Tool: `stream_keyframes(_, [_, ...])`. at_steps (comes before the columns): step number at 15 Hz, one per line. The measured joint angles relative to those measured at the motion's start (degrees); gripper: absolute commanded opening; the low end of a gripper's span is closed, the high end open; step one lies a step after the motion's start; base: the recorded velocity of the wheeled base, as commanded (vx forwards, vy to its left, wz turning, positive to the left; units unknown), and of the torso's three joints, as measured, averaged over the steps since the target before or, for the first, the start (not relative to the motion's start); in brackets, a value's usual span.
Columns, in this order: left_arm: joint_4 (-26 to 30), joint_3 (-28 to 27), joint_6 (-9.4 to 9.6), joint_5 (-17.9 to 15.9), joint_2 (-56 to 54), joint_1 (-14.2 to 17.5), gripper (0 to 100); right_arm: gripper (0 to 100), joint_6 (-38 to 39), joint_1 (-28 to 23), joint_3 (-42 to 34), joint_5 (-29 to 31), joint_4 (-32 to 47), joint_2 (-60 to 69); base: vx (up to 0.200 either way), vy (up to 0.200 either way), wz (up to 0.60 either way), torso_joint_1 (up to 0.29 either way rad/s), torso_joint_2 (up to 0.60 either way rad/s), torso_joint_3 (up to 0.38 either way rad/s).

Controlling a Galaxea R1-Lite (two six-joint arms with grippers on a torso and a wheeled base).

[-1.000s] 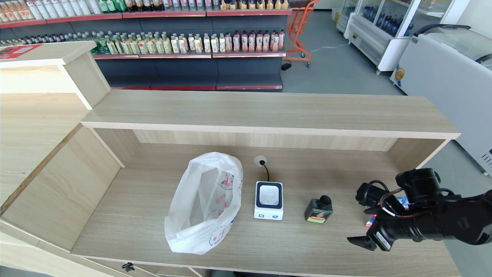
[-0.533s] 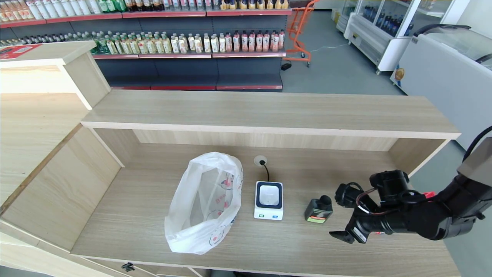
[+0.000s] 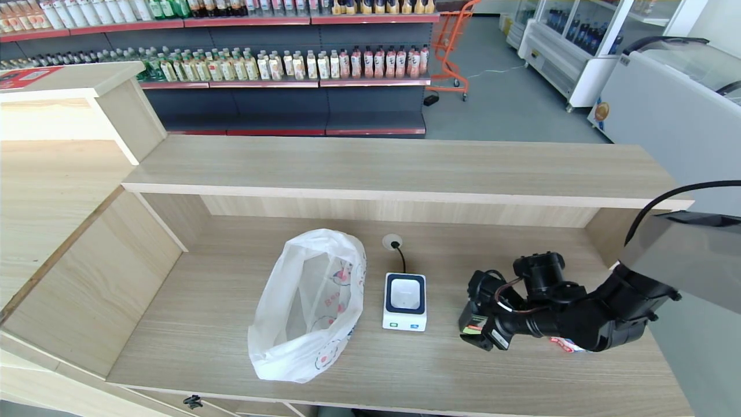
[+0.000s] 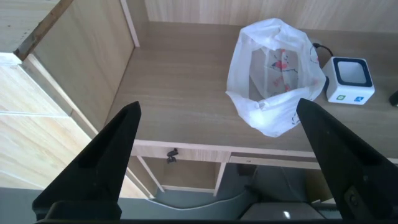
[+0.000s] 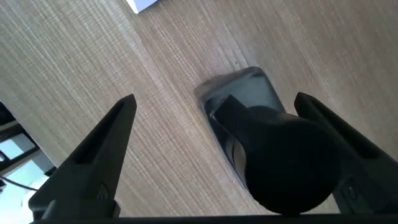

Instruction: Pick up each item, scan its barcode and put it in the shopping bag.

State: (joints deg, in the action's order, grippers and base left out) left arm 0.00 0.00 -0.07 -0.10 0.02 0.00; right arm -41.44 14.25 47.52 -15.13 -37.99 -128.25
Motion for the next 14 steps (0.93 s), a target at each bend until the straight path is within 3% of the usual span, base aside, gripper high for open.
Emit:
stream_keyframes(2, [0.00, 0.00, 0.00, 0.00, 0.00, 0.00, 100, 100, 0.74, 0.46, 0.49, -0.61, -3.36, -1.77, 0.000, 0.000, 0.00, 0.000, 0.00, 0.000])
stream_keyframes(3, [0.00, 0.00, 0.00, 0.00, 0.00, 0.00, 100, 0, 1.58, 0.60, 0.61, -1.49, -5.25, -2.57, 0.000, 0.000, 0.00, 0.000, 0.00, 0.000])
stream_keyframes(8, [0.00, 0.00, 0.00, 0.00, 0.00, 0.00, 100, 0, 3.58, 1.34, -0.04, -1.97, -9.30, -5.08, 0.000, 0.000, 0.00, 0.000, 0.00, 0.000])
stream_keyframes(14, [0.00, 0.00, 0.00, 0.00, 0.00, 0.00, 100, 0, 17.14, 0.85, -5.07, -1.82, -11.23, 3.55, 0.000, 0.000, 0.00, 0.000, 0.00, 0.000])
